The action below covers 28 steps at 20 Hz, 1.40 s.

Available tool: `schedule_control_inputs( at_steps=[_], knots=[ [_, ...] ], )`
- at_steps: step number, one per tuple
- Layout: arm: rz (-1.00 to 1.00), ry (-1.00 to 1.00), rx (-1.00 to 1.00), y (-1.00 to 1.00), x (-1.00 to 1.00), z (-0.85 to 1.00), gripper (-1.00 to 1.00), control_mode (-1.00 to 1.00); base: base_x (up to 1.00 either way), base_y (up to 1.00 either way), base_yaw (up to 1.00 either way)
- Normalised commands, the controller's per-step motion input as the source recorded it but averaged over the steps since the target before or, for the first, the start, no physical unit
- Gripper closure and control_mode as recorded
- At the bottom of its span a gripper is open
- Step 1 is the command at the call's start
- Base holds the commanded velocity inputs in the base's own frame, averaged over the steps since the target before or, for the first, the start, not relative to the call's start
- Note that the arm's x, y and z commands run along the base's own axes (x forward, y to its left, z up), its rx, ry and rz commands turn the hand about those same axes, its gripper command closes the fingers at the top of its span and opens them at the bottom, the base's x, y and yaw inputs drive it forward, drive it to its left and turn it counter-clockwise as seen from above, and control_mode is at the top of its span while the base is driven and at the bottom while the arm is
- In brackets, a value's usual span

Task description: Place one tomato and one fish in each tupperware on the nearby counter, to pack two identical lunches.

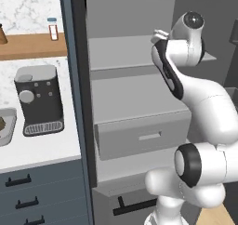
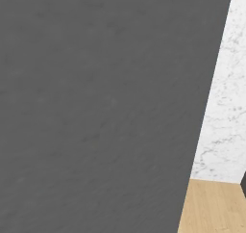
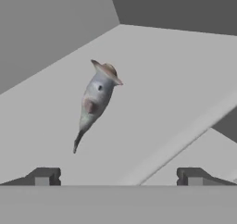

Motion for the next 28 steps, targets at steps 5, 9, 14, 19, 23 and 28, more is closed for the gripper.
schedule_control_inputs(
  at_steps=[5,9,14,19,23,28],
  knots=[
    [0.0,0.0,0.0,0.0,0.73,-0.26,-1.0,-1.0,0.0,0.0,0.0],
    [0.0,0.0,0.0,0.0,0.7,-0.07,-1.0,-1.0,0.0,0.0,0.0],
    [0.0,0.01,0.0,0.0,0.64,0.0,-1.0,-1.0,0.0,0.0,0.0],
    [-0.03,0.05,0.0,0.0,0.34,-0.12,-1.0,-1.0,0.0,0.0,0.0],
    [-0.06,0.11,0.0,0.0,0.22,-0.24,-1.0,-1.0,0.0,0.0,0.0],
    [-0.06,0.17,0.0,0.0,0.05,-0.39,1.0,-1.0,0.0,0.0,0.0]
  ],
)
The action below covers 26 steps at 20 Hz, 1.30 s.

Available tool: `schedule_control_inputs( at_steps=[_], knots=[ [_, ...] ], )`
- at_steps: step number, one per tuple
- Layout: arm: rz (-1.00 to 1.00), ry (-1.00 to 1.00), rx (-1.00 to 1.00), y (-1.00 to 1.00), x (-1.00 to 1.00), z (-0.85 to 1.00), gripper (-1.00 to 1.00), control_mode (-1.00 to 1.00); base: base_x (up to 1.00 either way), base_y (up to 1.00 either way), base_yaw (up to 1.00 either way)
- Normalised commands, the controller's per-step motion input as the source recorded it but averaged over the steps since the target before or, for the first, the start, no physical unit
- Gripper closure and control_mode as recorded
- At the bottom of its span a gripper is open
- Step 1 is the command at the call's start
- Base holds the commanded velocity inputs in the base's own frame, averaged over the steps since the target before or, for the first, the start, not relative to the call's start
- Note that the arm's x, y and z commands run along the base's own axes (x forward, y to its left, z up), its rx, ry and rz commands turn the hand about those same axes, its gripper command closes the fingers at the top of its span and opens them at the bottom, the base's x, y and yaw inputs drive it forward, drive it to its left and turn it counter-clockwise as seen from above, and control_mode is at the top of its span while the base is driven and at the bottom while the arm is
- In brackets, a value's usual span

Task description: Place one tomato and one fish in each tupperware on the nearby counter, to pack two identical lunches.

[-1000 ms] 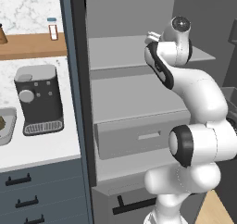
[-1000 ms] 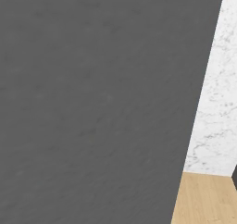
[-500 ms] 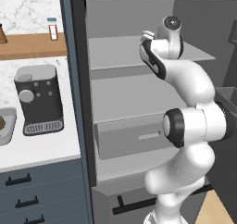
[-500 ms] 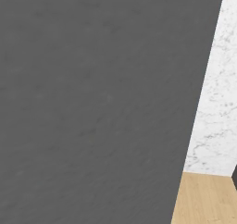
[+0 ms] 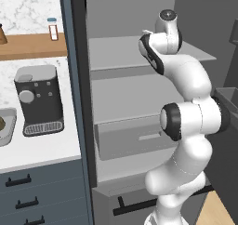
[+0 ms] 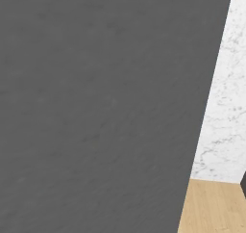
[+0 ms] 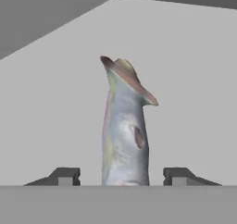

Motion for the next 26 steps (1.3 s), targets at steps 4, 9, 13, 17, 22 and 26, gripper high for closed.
schedule_control_inputs(
  at_steps=[4,9,13,17,22,26],
  knots=[
    [-0.03,0.07,-0.02,0.0,-0.03,-0.48,1.0,-1.0,0.0,0.0,0.0],
    [0.0,-0.14,-0.15,0.18,-0.29,-0.55,1.0,-1.0,0.0,0.0,0.0],
    [0.0,-0.25,-0.17,0.46,-0.48,-0.17,1.0,-1.0,0.0,0.0,0.0],
    [0.0,-0.01,-0.01,0.3,-0.98,0.51,1.0,-1.0,0.0,0.0,0.0],
    [0.0,0.18,0.0,0.28,-1.0,0.63,1.0,-1.0,0.0,0.0,0.0],
    [0.02,0.03,-0.09,0.53,-1.0,-0.4,1.0,-1.0,0.0,0.0,0.0]
  ],
)
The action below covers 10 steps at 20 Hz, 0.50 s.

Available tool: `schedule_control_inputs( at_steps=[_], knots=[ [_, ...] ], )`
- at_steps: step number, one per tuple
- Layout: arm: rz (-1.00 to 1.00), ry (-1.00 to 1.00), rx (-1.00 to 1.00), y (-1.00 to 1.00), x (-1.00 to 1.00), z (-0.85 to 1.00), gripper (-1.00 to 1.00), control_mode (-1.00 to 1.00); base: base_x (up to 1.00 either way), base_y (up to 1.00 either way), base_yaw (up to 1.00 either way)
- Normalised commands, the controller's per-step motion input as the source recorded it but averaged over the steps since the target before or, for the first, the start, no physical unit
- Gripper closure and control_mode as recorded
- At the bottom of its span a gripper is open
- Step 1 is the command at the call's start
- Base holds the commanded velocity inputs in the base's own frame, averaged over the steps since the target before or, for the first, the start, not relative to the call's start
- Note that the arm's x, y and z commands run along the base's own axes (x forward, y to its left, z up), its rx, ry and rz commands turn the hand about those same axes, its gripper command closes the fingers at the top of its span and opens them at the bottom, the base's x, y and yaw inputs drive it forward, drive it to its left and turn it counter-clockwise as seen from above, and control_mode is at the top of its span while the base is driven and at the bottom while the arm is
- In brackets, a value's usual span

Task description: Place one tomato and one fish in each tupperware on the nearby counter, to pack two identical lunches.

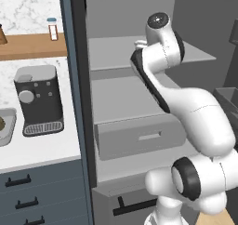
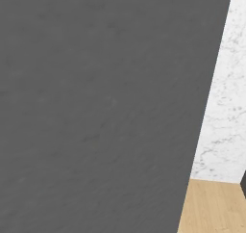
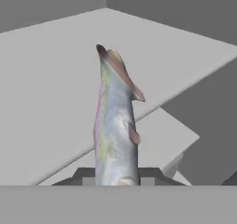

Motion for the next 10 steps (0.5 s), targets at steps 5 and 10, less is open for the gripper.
schedule_control_inputs(
  at_steps=[5,10],
  knots=[
    [0.08,0.0,-0.08,0.41,-1.0,-0.35,1.0,-1.0,0.0,0.0,0.0],
    [0.13,0.0,0.0,0.04,-1.0,-0.87,1.0,-1.0,0.0,0.0,0.0]
  ],
)
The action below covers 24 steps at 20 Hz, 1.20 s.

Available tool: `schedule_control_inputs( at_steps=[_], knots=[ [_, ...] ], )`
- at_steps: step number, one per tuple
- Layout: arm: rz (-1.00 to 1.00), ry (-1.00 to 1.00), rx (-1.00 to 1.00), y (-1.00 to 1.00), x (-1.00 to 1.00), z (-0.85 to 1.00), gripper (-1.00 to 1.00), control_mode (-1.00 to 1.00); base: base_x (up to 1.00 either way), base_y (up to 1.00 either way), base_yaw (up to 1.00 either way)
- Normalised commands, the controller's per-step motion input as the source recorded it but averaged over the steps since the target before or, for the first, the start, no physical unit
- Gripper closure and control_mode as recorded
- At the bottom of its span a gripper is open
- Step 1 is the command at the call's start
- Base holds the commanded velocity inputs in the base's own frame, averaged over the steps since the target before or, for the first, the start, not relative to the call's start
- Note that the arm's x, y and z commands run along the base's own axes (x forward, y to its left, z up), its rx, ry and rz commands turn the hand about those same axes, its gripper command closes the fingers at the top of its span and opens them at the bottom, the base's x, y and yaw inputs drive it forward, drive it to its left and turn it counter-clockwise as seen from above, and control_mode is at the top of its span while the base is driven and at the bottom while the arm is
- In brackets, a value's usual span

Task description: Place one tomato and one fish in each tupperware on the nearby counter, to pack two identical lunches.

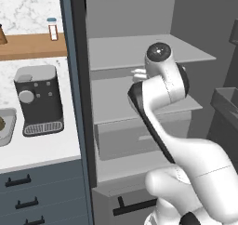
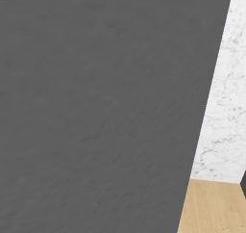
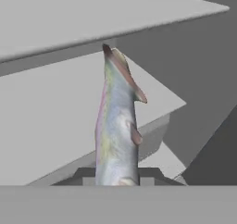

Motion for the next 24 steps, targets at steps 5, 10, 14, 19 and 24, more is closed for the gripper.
schedule_control_inputs(
  at_steps=[5,10,14,19,24],
  knots=[
    [0.26,0.0,0.0,0.0,-0.97,-0.69,1.0,-1.0,0.0,0.0,0.0],
    [0.43,0.0,0.01,0.0,-0.73,-0.6,1.0,-1.0,0.0,0.0,0.0],
    [0.47,0.0,0.02,-0.07,-0.65,-0.49,1.0,-1.0,0.0,0.0,0.0],
    [0.09,0.0,0.0,0.0,-0.18,-0.09,1.0,1.0,-0.8,0.15,0.32],
    [0.0,0.0,0.0,0.0,0.0,0.0,1.0,1.0,-0.7,0.95,0.22]
  ],
)
